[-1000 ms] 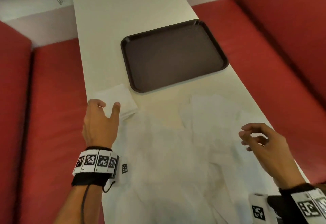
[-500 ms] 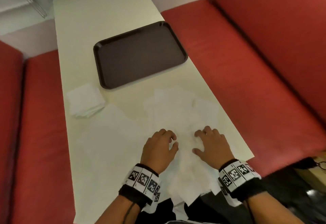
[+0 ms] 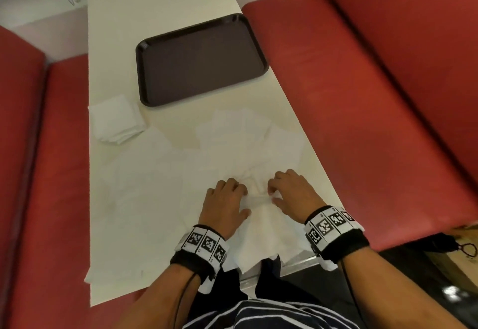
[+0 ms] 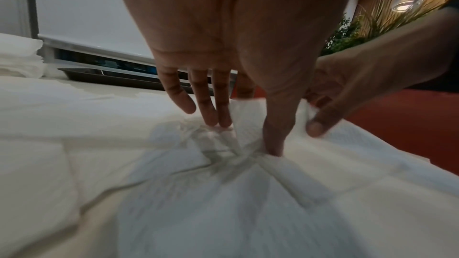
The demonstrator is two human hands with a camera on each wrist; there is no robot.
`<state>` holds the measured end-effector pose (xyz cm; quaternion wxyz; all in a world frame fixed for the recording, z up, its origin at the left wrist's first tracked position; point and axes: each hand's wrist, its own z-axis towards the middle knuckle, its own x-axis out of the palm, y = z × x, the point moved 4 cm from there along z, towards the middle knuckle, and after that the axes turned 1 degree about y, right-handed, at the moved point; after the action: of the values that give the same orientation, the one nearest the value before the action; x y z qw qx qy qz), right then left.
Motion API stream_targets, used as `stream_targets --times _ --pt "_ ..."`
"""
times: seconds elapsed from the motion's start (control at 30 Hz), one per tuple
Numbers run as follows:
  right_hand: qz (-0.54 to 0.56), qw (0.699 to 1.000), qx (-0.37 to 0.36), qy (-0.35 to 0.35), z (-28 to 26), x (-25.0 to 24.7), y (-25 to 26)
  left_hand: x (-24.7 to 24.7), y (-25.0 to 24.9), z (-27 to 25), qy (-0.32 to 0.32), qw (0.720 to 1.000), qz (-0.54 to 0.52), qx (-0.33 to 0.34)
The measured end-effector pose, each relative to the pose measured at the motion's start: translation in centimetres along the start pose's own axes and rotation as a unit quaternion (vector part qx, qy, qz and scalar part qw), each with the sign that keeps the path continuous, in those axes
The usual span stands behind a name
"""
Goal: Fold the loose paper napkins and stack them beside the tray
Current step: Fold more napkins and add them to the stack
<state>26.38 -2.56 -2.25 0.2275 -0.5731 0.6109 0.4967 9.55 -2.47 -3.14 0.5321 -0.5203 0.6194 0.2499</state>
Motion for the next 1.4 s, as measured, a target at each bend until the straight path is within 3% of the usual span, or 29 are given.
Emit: stream_targets --times 0.1,0.17,0.27,0.33,0.47,0.67,0.77,0.9,0.97,1.03,1.1,1.2,1.3,1.4 --pt "0.026 0.999 -0.006 -0.033 0.0 -1.2 0.1 -0.5 0.1 -0.2 -0.011 1.0 0.003 -0.004" --pt "0.054 0.997 -0.008 -0.056 -0.2 -2.6 0.5 -1.8 0.4 -0.2 -0.031 0.997 -0.074 -0.017" --pt "0.116 0.99 -0.011 -0.075 -0.4 -4.8 1.1 -5.2 2.0 -0.3 -0.093 0.955 -0.275 -0.064" --pt "0.145 0.986 -0.023 -0.077 -0.2 -5.9 1.6 -7.5 3.1 -0.2 -0.106 0.933 -0.335 -0.08" --pt "0.191 0.978 -0.032 -0.084 1.0 -6.9 2.6 -10.7 5.3 0.5 -0.115 0.92 -0.368 -0.07" --pt "0.182 0.97 -0.068 -0.149 3.1 -7.4 5.3 -13.6 7.7 0.8 -0.118 0.935 -0.331 -0.041" --pt "0.263 0.95 -0.056 -0.156 3.6 -8.9 6.9 -15.8 8.7 0.7 -0.133 0.922 -0.364 -0.025" --pt "0.377 0.91 -0.045 -0.168 4.4 -11.3 9.7 -19.2 11.0 0.4 -0.195 0.856 -0.478 -0.036" --pt "0.444 0.873 -0.044 -0.195 4.7 -12.6 11.3 -20.1 12.2 0.2 -0.212 0.791 -0.57 -0.07" --pt "0.533 0.815 -0.047 -0.223 5.2 -13.8 12.8 -20.0 13.1 -0.2 -0.166 0.707 -0.679 -0.107" --pt "0.582 0.773 -0.052 -0.248 5.6 -14.7 14.4 -19.3 13.5 -0.8 -0.103 0.673 -0.725 -0.107" --pt "0.581 0.764 -0.061 -0.274 6.5 -14.9 16.5 -19.0 14.4 -2.1 -0.124 0.691 -0.707 -0.084" --pt "0.558 0.779 -0.081 -0.274 7.1 -14.7 18.1 -19.7 15.8 -2.9 -0.203 0.726 -0.655 -0.052" --pt "0.539 0.8 -0.104 -0.244 7.6 -14.7 19.5 -20.7 17.2 -3.4 -0.239 0.74 -0.627 -0.037"
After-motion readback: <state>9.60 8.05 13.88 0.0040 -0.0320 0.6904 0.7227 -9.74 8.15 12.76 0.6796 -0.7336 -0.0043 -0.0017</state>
